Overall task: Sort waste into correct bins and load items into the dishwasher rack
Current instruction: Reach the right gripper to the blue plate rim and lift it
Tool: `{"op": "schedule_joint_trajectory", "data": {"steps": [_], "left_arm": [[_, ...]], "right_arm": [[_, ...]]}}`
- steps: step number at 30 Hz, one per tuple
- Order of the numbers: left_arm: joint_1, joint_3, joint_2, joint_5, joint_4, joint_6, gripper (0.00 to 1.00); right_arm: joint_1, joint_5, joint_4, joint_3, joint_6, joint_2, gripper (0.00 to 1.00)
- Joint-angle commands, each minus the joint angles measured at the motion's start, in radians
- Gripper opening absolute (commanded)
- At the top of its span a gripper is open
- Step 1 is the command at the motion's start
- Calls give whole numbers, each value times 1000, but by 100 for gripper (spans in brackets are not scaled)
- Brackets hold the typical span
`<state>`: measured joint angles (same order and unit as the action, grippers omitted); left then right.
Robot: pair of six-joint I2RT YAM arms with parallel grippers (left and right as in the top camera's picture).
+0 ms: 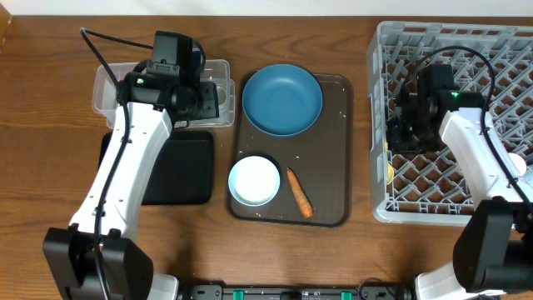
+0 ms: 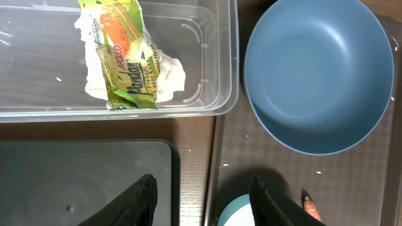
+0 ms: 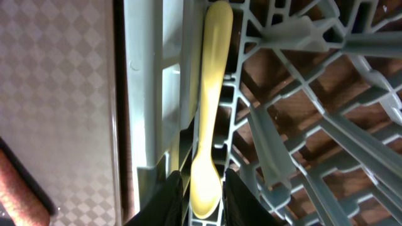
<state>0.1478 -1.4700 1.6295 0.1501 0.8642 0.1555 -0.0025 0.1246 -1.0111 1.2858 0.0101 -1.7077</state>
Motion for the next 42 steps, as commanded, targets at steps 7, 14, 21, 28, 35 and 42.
{"op": "schedule_joint_trajectory", "data": {"steps": [7, 14, 21, 28, 35, 42], "left_arm": [[14, -6, 3, -9, 2, -13, 54], [16, -6, 3, -9, 3, -13, 54], [16, -6, 3, -9, 9, -13, 54], [16, -6, 3, -9, 10, -13, 54], [16, -6, 3, -9, 10, -13, 55], [16, -6, 3, -9, 10, -13, 55]], "right_arm": [[17, 91, 3, 240, -8, 21, 40], [86, 290, 270, 257, -15, 8, 44], [230, 124, 429, 257, 34, -94, 54], [311, -56, 508, 257, 143, -259, 50], [325, -68, 545, 257, 229, -400, 43], [325, -65, 545, 257, 256, -466, 18]]}}
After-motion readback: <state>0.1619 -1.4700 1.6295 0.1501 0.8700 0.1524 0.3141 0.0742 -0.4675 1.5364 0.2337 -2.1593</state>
